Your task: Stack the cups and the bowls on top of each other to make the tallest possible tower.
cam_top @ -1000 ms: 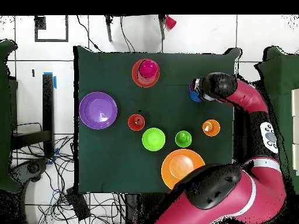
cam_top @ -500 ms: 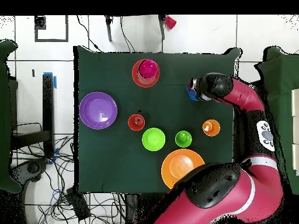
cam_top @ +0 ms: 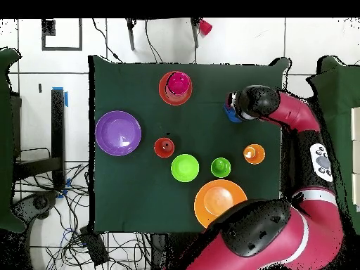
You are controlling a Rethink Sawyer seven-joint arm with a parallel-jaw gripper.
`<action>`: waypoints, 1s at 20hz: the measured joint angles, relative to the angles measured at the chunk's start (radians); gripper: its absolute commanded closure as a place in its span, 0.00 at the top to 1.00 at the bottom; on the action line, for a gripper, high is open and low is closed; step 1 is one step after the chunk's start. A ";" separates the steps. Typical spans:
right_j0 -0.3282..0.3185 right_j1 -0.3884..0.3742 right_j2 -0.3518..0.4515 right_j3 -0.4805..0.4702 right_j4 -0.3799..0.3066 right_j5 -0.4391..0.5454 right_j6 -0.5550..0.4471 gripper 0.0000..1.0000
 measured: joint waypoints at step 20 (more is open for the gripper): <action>0.063 -0.194 -0.017 0.020 -0.006 0.289 0.000 1.00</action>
